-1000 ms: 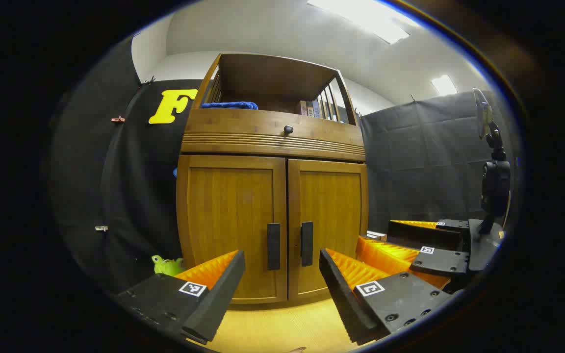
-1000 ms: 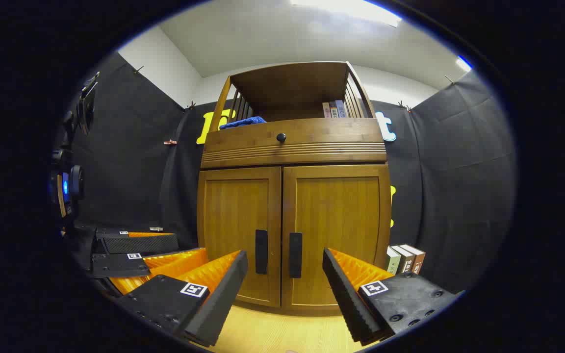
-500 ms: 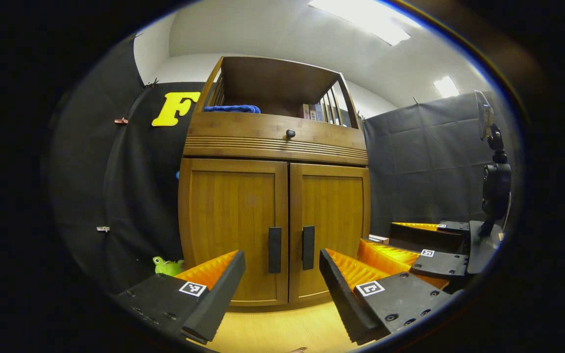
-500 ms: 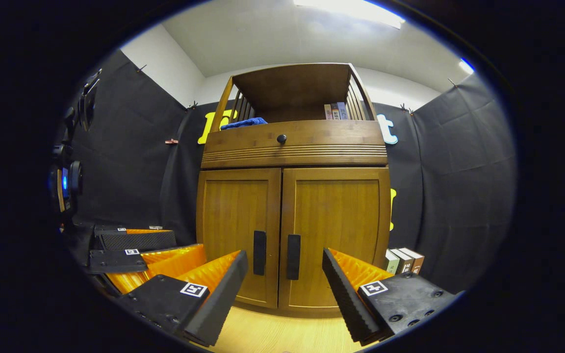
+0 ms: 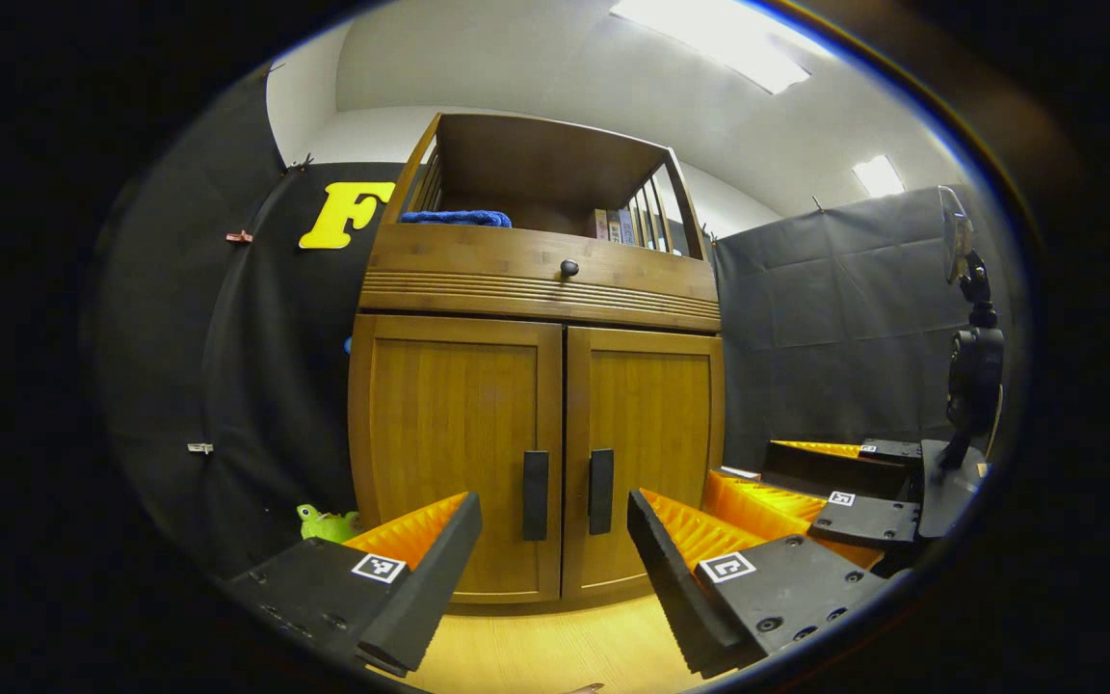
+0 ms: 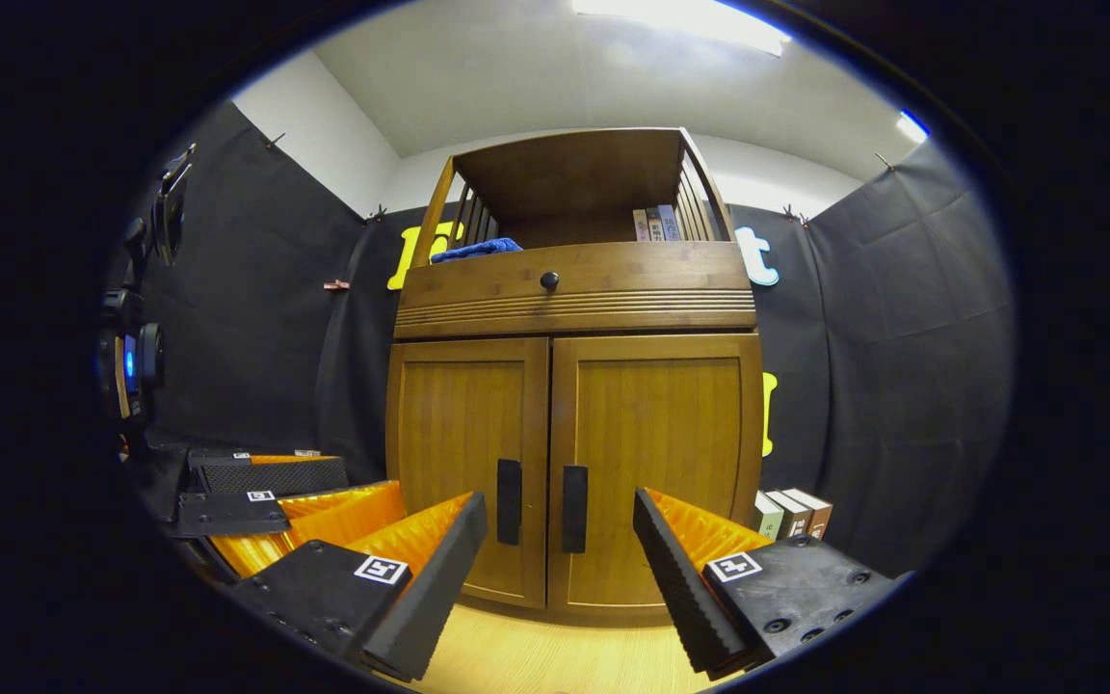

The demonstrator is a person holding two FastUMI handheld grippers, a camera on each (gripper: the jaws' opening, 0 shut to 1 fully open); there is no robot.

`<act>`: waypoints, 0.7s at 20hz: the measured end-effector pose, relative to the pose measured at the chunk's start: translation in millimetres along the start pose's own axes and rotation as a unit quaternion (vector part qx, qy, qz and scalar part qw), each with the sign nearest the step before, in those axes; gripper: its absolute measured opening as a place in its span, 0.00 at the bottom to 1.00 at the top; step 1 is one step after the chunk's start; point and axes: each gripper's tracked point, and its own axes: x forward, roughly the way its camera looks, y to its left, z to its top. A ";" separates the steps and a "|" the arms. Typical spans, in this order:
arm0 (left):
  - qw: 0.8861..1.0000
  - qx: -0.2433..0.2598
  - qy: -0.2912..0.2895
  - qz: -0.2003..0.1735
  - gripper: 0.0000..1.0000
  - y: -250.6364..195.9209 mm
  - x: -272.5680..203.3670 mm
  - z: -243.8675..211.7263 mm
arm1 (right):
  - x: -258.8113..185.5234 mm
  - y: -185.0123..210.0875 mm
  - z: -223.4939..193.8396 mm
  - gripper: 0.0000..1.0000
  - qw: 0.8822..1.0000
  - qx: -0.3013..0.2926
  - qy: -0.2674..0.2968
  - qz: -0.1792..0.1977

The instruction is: Open the right door of the double-door shoe cabinet with the right hand, and open the left door with the left hand.

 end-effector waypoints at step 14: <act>1.000 -0.005 -0.002 0.003 0.95 12.1 3.3 -0.5 | 32.3 0.6 -14.2 0.96 1.000 -0.001 0.014 0.000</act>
